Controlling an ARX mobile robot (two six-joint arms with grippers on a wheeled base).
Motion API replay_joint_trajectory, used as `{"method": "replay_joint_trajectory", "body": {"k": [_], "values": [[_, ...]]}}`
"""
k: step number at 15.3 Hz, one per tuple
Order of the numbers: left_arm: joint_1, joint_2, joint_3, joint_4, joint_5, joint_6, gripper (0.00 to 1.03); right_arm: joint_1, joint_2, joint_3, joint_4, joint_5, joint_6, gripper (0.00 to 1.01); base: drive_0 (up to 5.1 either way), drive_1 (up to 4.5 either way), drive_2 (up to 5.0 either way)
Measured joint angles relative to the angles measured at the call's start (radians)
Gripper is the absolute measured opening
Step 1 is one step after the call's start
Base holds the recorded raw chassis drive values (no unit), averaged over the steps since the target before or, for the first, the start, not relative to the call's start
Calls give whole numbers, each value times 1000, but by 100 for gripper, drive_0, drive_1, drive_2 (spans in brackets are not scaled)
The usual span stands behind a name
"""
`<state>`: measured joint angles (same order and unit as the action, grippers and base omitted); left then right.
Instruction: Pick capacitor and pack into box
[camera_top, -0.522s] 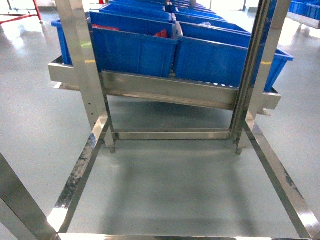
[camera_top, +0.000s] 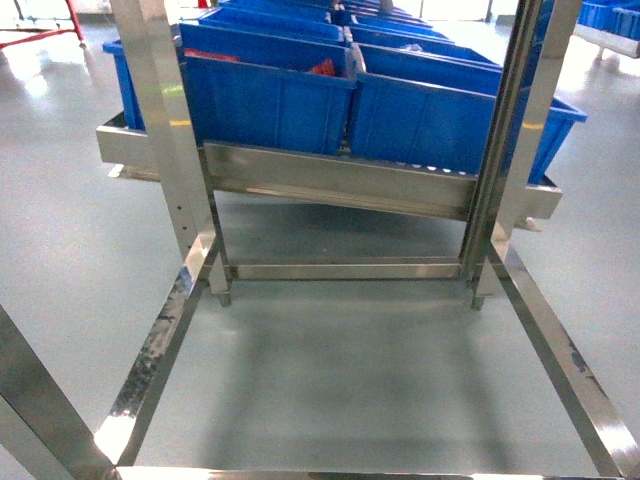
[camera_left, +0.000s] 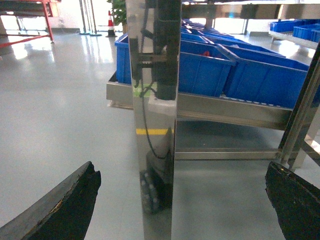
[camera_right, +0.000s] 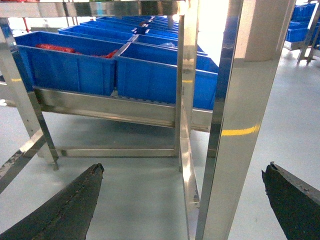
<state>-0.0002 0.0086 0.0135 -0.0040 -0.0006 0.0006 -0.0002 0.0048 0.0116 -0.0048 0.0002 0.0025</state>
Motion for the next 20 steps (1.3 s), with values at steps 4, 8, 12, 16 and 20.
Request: {"method": "replay_joint_trajectory", "body": {"k": [4, 8, 12, 16, 20], "values": [[0, 0, 0, 0, 0, 0, 98, 0, 0, 0, 0, 0, 0, 98, 0, 0, 0], [0, 0, 0, 0, 0, 0, 98, 0, 0, 0, 0, 0, 0, 98, 0, 0, 0], [0, 0, 0, 0, 0, 0, 98, 0, 0, 0, 0, 0, 0, 98, 0, 0, 0], [0, 0, 0, 0, 0, 0, 98, 0, 0, 0, 0, 0, 0, 98, 0, 0, 0], [0, 0, 0, -1, 0, 0, 98, 0, 0, 0, -1, 0, 0, 98, 0, 0, 0]]}}
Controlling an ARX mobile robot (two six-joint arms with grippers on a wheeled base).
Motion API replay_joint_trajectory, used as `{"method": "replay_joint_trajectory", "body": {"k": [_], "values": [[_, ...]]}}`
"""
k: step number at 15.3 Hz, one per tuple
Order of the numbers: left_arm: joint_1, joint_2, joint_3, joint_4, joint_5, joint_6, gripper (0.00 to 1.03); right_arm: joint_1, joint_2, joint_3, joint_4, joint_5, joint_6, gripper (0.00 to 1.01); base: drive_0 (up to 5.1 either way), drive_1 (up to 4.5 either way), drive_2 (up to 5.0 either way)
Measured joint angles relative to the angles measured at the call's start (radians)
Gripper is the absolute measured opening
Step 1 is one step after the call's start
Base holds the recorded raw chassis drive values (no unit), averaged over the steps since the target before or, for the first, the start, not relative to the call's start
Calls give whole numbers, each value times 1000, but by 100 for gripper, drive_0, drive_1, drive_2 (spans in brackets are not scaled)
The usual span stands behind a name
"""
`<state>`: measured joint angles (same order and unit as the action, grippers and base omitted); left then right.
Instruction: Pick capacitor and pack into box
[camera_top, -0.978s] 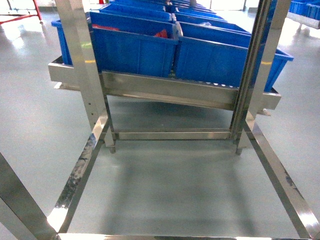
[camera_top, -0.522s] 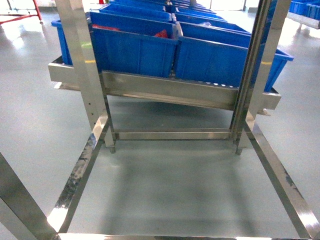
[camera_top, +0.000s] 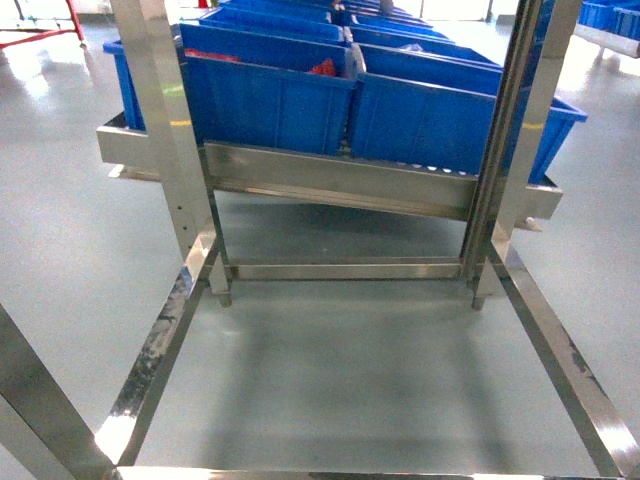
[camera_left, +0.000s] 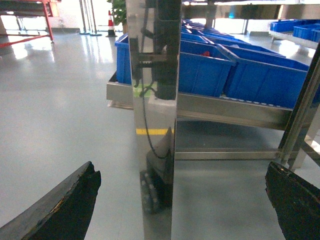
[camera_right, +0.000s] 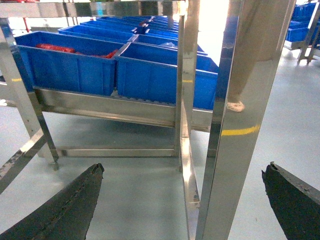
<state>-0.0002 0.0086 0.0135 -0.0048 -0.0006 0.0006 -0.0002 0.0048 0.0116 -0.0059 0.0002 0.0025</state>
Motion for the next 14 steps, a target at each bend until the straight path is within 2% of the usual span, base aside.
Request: {"method": "replay_joint_trajectory", "body": {"k": [14], "values": [[0, 0, 0, 1, 0, 0, 98, 0, 0, 0, 0, 0, -1, 98, 0, 0, 0]]}}
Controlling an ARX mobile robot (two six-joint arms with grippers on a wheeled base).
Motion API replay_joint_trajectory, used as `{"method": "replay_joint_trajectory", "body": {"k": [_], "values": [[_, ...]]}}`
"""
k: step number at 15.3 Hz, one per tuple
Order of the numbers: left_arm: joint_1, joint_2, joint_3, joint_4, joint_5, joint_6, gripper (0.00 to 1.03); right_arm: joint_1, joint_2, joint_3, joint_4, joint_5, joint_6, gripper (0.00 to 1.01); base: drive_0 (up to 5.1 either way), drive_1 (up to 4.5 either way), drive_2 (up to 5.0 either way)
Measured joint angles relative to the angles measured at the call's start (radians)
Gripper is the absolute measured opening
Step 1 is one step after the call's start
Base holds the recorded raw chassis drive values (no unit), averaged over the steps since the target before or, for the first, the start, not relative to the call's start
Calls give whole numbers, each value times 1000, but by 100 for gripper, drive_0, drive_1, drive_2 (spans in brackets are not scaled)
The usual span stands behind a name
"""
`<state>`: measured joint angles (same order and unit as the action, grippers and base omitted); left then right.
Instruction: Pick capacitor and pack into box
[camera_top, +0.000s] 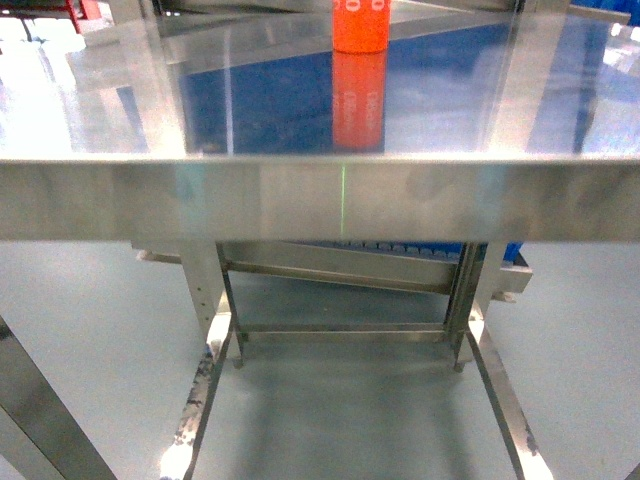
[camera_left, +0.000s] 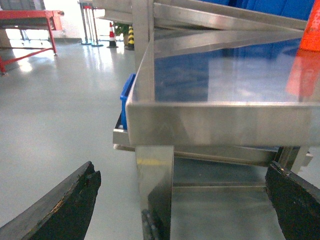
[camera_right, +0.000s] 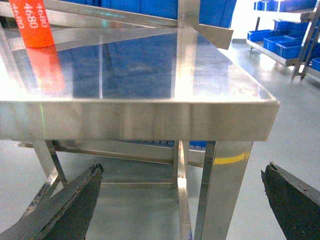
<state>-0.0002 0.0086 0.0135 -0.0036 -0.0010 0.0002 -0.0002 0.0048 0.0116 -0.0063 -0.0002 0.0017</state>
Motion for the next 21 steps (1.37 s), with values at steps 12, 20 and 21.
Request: {"method": "replay_joint_trajectory", "body": {"k": [12, 20, 21], "values": [[0, 0, 0, 1, 0, 0, 98, 0, 0, 0, 3, 0, 0, 98, 0, 0, 0], [0, 0, 0, 0, 0, 0, 98, 0, 0, 0, 0, 0, 1, 98, 0, 0, 0], [0, 0, 0, 0, 1, 0, 98, 0, 0, 0, 1, 0, 1, 98, 0, 0, 0]]}}
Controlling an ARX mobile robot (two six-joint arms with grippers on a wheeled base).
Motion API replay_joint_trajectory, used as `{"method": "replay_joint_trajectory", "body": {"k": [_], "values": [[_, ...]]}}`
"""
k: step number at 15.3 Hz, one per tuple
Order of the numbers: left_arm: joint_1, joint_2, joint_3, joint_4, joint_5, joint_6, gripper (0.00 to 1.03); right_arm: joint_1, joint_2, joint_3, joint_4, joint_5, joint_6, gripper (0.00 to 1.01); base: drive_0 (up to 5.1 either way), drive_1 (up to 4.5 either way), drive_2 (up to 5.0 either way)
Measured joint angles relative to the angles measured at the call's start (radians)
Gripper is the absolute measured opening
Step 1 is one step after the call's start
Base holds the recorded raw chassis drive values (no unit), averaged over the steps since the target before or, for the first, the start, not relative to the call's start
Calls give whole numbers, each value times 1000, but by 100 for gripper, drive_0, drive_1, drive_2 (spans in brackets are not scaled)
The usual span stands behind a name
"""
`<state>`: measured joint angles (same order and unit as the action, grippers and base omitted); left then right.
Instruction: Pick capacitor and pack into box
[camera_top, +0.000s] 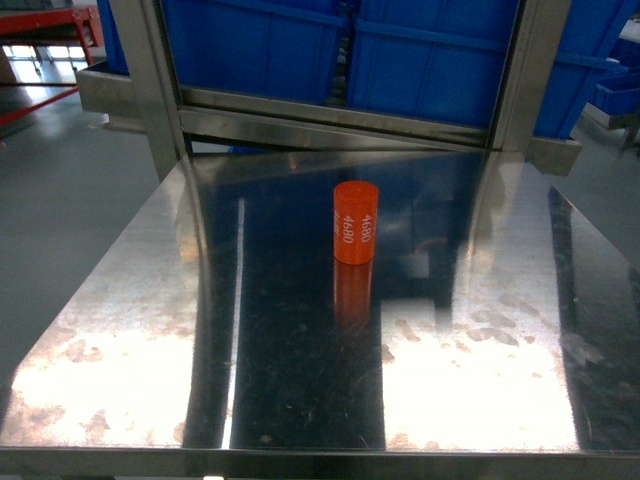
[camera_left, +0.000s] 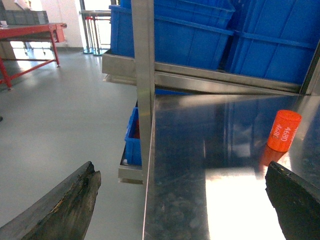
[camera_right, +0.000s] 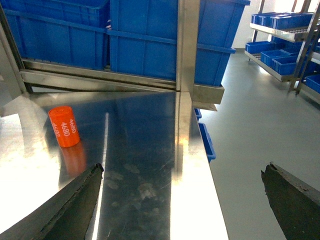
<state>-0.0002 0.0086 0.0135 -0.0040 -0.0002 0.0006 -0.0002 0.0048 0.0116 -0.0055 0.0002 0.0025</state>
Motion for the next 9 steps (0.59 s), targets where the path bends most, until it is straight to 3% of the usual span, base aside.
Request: {"method": "replay_joint_trajectory", "body": {"k": [9], "values": [[0, 0, 0, 0, 0, 0, 98, 0, 0, 0, 0, 0, 0, 98, 0, 0, 0]]}}
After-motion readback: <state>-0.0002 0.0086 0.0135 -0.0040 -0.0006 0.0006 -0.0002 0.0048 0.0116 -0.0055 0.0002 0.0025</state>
